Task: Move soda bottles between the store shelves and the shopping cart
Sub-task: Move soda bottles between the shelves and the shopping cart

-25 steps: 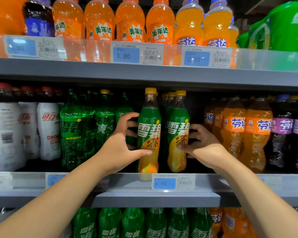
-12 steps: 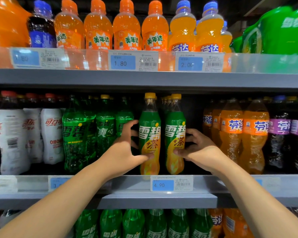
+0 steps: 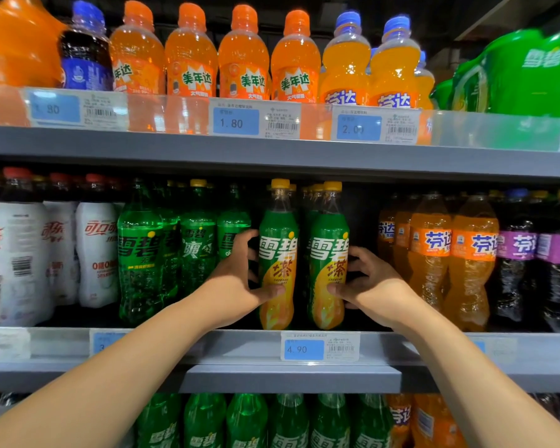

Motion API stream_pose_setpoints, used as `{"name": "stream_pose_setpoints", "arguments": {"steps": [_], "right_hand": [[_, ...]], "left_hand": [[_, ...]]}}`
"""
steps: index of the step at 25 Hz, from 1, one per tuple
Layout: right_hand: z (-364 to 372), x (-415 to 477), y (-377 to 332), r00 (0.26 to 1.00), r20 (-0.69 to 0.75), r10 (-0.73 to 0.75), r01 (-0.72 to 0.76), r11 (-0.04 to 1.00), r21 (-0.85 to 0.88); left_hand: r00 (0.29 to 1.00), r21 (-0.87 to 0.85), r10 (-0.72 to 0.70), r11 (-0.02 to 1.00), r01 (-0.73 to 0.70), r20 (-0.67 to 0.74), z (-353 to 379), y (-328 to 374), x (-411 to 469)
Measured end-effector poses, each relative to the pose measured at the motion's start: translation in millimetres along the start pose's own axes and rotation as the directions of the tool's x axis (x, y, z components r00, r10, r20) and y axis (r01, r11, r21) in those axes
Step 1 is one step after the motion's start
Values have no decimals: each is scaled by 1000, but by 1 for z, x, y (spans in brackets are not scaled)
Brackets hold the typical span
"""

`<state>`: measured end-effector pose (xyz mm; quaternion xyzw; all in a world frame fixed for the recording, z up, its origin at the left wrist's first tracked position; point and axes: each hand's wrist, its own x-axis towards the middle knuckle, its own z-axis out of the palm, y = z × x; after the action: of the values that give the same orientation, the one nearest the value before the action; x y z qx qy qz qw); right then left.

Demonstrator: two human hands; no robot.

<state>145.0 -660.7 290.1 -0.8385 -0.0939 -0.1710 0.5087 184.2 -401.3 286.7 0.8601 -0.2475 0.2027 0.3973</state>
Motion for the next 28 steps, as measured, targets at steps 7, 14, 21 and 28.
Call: {"name": "stream_pose_setpoints", "arguments": {"steps": [7, 14, 21, 28], "right_hand": [[0, 1, 0, 1000, -5, 16, -16, 1000, -20], [1, 0, -2, 1000, -19, -1, 0, 999, -51], [-1, -26, -14, 953, -194, -233, 175, 945, -275], [25, -81, -23, 823, -184, -538, 492, 836, -243]], "left_hand": [[1000, -6, -23, 1000, 23, 12, 2, 0, 2], [1000, 19, -17, 1000, 17, -2, 4, -4, 5], [996, 22, 88, 996, -87, -31, -11, 4, -14], [965, 168, 251, 957, -235, -81, -25, 11, -72]]}}
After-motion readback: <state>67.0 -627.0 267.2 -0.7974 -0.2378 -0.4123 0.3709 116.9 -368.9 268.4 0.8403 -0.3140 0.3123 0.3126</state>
